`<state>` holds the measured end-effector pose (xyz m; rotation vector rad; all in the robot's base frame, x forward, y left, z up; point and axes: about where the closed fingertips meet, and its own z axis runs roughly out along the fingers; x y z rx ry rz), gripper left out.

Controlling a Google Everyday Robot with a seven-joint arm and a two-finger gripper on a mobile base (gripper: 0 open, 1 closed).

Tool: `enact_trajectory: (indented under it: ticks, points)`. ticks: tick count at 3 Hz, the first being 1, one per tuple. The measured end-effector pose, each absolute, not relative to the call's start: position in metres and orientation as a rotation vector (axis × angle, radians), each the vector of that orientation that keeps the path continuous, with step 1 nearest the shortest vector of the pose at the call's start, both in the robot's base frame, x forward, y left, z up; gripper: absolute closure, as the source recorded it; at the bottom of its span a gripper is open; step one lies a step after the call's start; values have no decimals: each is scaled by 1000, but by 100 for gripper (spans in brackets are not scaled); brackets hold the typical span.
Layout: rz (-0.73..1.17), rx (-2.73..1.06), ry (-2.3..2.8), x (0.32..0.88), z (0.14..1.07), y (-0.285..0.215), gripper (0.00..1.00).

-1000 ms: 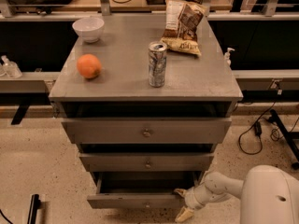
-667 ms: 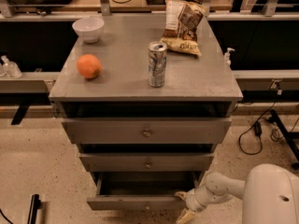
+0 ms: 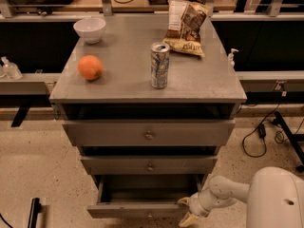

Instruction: Open bottom drawer

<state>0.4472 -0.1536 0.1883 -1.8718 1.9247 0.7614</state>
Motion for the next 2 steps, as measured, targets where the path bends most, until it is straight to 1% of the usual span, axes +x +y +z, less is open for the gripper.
enact_trajectory:
  ticks: [1,2]
  points:
    - [761,-1872,1925,447,188,-154,27]
    - [763,-1872,1924,447,188,-153,0]
